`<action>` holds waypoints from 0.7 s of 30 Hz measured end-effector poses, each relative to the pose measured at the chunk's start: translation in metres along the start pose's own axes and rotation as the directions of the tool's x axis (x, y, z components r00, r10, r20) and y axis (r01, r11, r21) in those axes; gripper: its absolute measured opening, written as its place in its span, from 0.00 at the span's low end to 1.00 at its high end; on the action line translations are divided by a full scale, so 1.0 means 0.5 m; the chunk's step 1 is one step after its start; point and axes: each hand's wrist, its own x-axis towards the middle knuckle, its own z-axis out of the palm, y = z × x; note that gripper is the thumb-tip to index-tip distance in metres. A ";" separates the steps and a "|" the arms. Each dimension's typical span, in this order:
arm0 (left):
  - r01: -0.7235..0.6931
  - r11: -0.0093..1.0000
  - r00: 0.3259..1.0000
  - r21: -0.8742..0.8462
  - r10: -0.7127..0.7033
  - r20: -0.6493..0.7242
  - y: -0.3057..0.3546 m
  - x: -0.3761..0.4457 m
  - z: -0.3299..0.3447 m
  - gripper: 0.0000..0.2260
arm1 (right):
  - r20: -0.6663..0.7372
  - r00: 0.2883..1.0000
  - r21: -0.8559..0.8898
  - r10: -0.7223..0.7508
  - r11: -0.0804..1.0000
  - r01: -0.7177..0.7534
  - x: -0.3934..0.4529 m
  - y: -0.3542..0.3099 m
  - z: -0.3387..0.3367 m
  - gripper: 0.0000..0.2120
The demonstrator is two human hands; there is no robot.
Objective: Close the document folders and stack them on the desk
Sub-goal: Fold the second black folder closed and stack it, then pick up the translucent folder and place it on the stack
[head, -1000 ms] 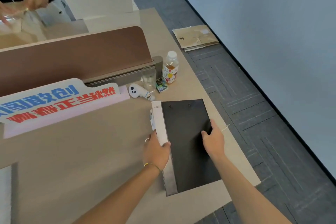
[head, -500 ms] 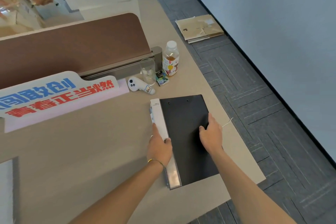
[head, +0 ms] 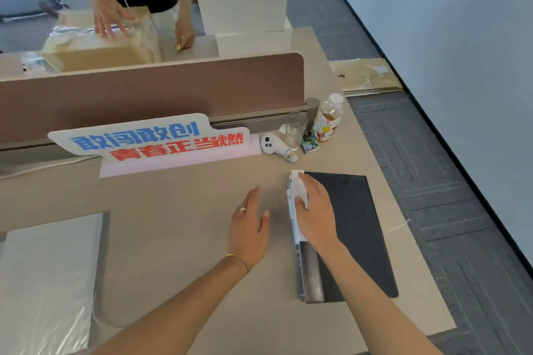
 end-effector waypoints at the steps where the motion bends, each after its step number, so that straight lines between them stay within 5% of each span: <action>1: -0.010 1.000 1.000 0.003 0.010 -0.027 -0.012 -0.002 -0.018 0.27 | 0.009 1.000 0.024 -0.029 0.999 0.029 -0.004 -0.026 0.012 0.26; 10: 0.102 0.990 0.953 -0.100 -0.126 -0.275 -0.183 -0.060 -0.246 0.27 | 0.150 0.946 0.039 -0.287 0.958 0.284 -0.058 -0.280 0.197 0.27; 21: 0.296 0.941 0.848 -0.164 -0.338 -0.409 -0.462 -0.217 -0.517 0.27 | 0.377 0.836 0.051 -0.398 0.910 0.411 -0.192 -0.524 0.486 0.28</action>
